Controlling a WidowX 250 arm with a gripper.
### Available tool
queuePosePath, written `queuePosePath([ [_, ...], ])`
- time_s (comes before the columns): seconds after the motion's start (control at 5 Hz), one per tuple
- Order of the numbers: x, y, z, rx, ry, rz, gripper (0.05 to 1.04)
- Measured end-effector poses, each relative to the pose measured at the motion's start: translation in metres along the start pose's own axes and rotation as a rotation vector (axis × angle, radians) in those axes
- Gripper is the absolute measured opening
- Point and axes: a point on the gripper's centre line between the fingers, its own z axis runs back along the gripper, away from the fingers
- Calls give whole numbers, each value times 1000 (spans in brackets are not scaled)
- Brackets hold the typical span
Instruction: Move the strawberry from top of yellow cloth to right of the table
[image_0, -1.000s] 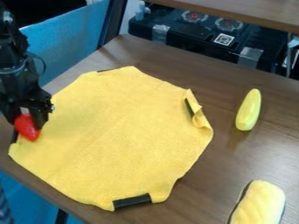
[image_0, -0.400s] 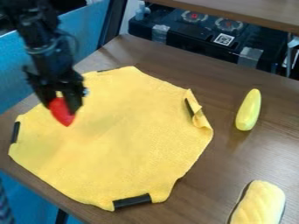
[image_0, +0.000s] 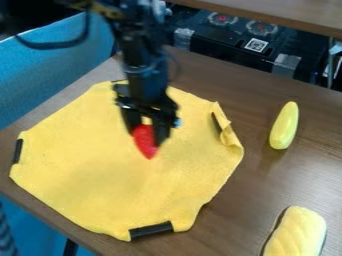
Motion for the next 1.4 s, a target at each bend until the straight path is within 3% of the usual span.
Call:
queuePosePath([
  [0.4,29,-92,-28,-68,31,-38,702],
  [0.8,63,-185,-48,-106,-17,-51,702],
  [1.0,72,-210,-51,-100,-67,-70,770],
  [1.2,71,-209,-58,-86,-63,-58,995],
  [1.4,62,-201,-52,-113,-71,-37,1001],
])
